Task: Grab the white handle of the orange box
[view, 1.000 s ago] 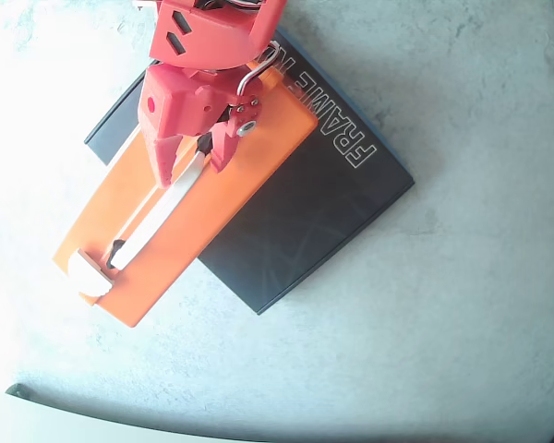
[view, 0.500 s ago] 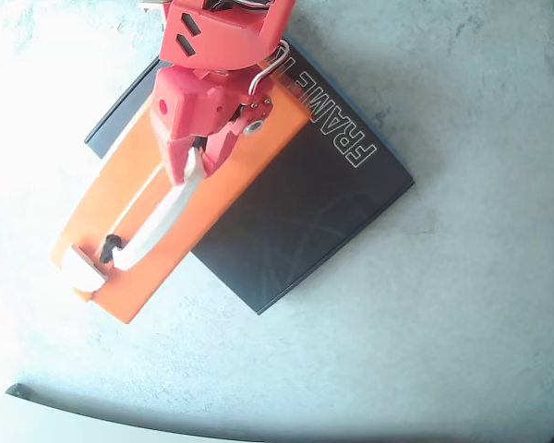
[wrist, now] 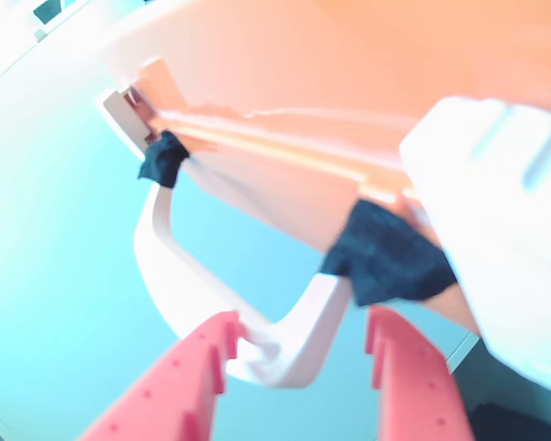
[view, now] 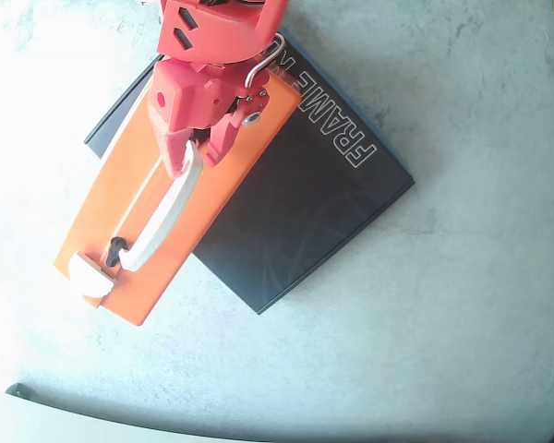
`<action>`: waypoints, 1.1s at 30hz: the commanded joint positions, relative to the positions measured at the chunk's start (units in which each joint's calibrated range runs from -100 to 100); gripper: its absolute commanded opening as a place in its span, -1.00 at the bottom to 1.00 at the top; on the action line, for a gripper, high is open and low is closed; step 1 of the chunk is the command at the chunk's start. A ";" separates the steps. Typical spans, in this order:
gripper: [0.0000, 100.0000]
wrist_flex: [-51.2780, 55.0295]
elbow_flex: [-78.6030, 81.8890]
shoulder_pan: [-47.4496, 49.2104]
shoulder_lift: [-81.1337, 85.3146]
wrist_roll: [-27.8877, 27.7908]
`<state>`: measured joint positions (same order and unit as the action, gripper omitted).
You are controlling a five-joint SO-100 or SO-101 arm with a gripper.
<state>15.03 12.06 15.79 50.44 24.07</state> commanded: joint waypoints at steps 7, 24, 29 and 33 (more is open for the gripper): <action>-0.69 0.54 -1.29 -3.44 -0.97 -0.38; -0.97 18.73 -15.74 -1.19 -15.99 0.14; -0.97 41.40 -23.27 -0.49 -25.60 0.14; -0.97 54.60 -26.64 -0.80 -29.82 -0.27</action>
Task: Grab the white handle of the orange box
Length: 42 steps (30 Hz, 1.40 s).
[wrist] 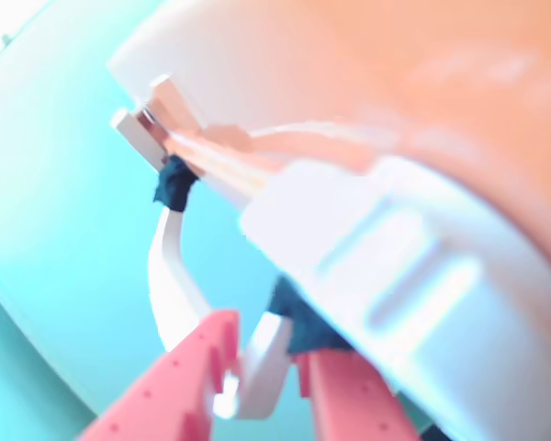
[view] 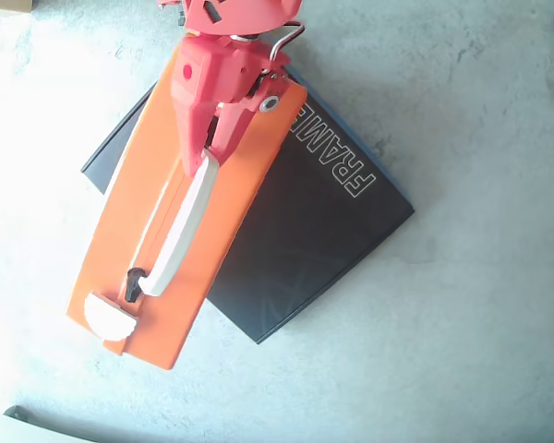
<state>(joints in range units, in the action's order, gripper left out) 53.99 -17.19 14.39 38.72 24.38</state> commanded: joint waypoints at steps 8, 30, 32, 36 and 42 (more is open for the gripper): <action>-0.97 25.20 2.79 -1.72 -19.36 -0.59; -0.97 -6.19 87.33 -2.96 -4.01 -0.22; -0.97 -13.63 98.94 -4.51 -0.05 -0.17; -0.97 -29.12 115.95 -6.60 6.45 -0.69; -0.97 -26.66 115.07 -7.37 10.58 -3.15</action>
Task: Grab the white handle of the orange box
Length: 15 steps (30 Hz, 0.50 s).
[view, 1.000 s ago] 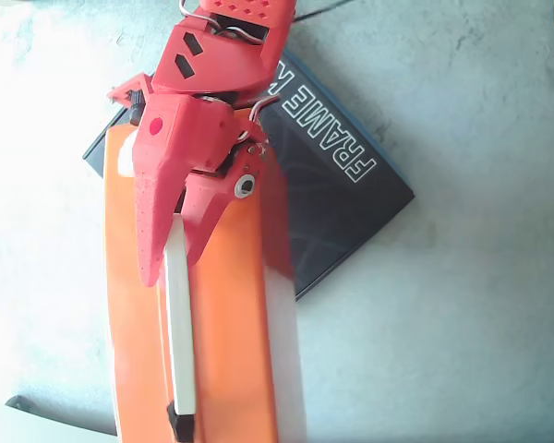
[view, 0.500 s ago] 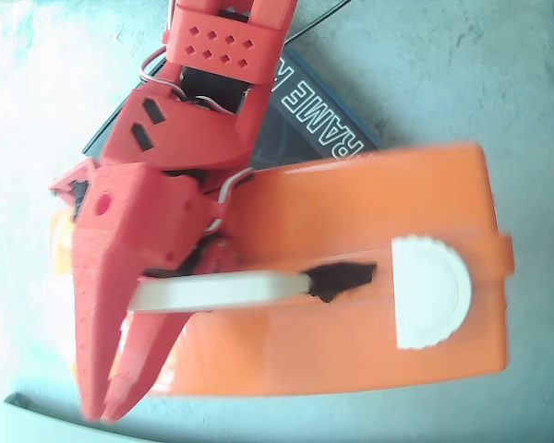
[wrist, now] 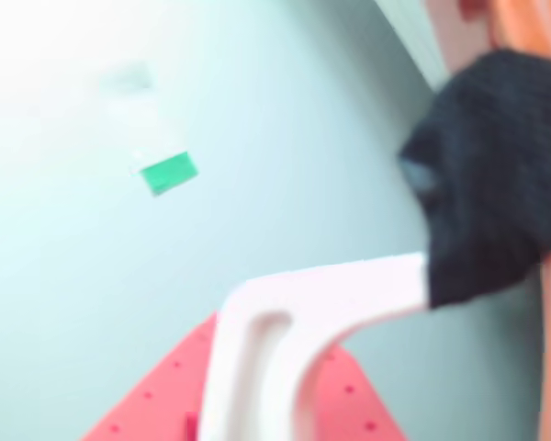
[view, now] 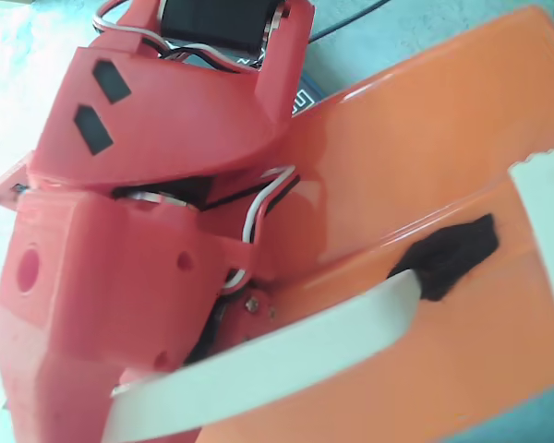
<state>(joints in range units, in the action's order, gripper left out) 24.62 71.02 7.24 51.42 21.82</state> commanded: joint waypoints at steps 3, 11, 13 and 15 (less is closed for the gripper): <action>-0.97 3.30 26.86 -0.23 -1.36 -0.59; -0.97 3.30 26.86 -0.23 -1.27 -0.64; -0.97 3.30 26.86 -0.23 -1.27 -0.64; -0.97 3.39 26.86 -0.23 -1.27 -0.69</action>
